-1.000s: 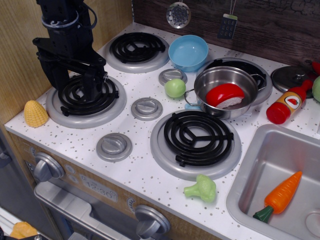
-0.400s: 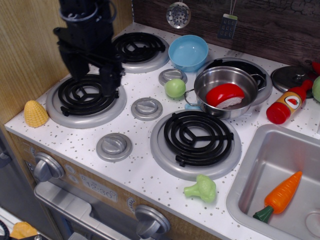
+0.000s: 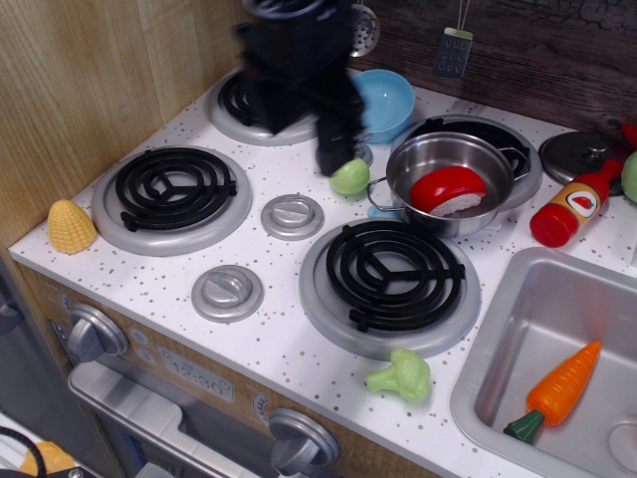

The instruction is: Take sushi out of pan

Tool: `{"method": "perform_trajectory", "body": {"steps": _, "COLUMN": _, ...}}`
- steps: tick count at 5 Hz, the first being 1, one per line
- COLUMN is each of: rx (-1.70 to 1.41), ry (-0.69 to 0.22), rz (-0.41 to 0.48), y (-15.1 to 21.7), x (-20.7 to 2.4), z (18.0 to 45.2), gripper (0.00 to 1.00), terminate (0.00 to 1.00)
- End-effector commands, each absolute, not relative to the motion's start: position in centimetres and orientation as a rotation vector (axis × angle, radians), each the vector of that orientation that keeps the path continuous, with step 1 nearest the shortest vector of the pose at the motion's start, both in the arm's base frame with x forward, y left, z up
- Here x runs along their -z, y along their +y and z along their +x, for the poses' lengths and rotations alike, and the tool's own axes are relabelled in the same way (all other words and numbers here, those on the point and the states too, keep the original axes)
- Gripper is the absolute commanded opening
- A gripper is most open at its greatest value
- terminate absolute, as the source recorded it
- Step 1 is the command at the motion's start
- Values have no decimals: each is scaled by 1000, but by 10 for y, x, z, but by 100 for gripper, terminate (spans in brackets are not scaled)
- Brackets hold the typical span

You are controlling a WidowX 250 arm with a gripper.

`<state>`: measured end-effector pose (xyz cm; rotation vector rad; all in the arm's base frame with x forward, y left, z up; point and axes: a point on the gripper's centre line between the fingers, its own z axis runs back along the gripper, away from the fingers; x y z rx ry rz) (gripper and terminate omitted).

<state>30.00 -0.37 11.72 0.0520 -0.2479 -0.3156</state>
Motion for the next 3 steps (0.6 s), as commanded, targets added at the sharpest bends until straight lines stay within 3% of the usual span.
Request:
{"method": "perform_trajectory", "body": {"steps": 1, "rx": 404, "ry": -349, "rz": 54, "y": -39, "x": -122, "z": 335, "gripper": 100, "terminate": 0}}
{"method": "perform_trajectory", "body": {"steps": 3, "rx": 491, "ry": -406, "rz": 6, "y": -70, "x": -103, "z": 384, "gripper": 100, "terminate": 0}}
